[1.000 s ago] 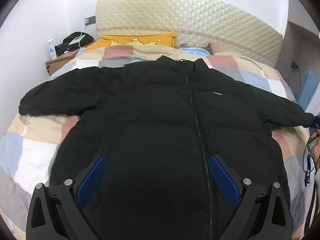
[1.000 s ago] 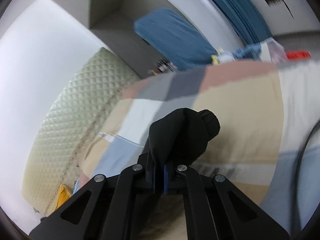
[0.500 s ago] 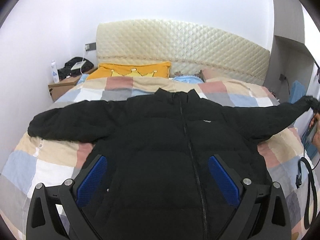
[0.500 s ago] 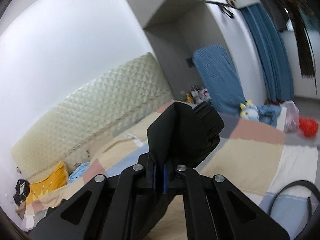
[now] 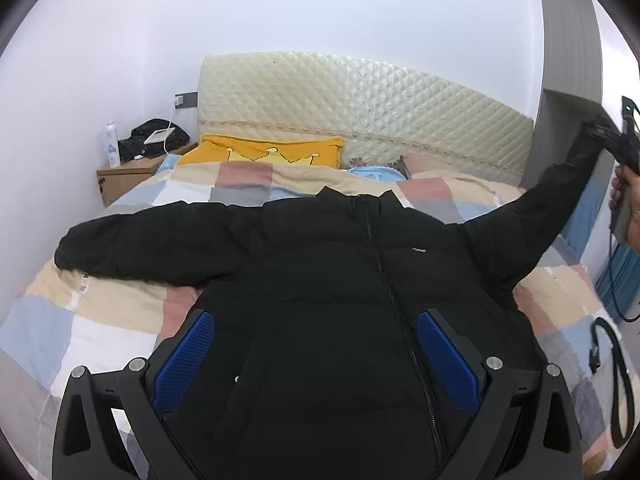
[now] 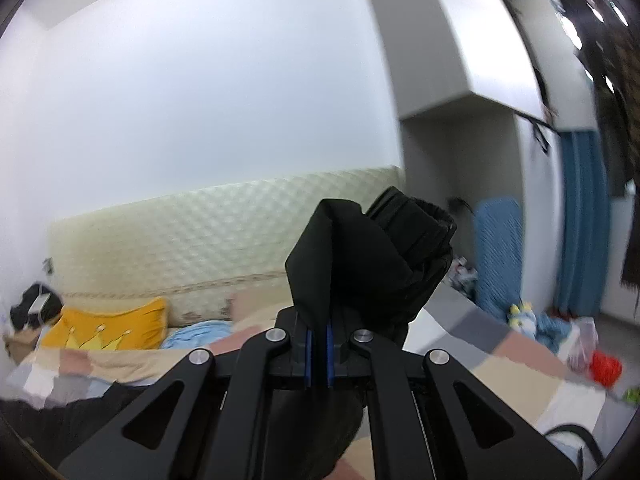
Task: Fold large clothes
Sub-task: 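Lift the sleeve with the right gripper and fold it across the jacket body, then open the right gripper to release the sleeve on the jacket, then grasp the other sleeve cuff of the jacket with the left gripper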
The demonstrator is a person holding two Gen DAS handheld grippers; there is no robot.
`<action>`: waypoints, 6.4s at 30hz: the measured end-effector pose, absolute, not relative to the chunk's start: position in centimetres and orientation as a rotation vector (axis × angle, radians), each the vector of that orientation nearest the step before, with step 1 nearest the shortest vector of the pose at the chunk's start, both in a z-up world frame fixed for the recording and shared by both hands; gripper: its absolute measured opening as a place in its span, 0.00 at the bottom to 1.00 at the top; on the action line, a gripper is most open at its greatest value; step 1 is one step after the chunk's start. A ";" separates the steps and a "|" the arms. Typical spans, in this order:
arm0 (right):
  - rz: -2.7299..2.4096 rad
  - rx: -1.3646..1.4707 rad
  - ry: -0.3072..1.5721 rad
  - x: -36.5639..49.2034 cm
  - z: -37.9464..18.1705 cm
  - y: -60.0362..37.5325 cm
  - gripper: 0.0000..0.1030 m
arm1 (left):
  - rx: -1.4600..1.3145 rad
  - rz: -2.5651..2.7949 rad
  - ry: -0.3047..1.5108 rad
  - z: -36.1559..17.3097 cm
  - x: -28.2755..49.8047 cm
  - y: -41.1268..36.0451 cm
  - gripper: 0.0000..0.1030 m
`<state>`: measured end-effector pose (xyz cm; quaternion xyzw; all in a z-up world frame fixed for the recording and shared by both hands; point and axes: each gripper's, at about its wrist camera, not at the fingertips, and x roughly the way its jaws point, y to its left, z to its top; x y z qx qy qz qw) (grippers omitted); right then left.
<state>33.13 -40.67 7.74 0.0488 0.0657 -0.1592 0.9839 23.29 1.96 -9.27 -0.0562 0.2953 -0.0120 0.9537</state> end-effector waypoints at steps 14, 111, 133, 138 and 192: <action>-0.054 0.040 0.137 35.4 3.3 -19.0 0.05 | -0.157 0.007 0.512 -9.9 21.4 5.7 1.00; 0.119 0.076 0.459 10.4 -7.3 -21.7 0.68 | -0.040 -0.048 0.483 -9.4 15.7 3.0 1.00; 0.084 0.079 0.456 7.7 -10.5 -22.1 0.68 | -0.041 -0.052 0.517 -6.0 18.7 7.3 1.00; 0.073 0.067 0.457 7.7 -10.5 -21.9 0.68 | -0.052 -0.034 0.529 -3.9 20.8 12.9 1.00; 0.033 -0.014 0.710 17.8 -15.7 -15.1 0.73 | -0.741 0.350 0.615 -27.4 43.5 54.3 0.29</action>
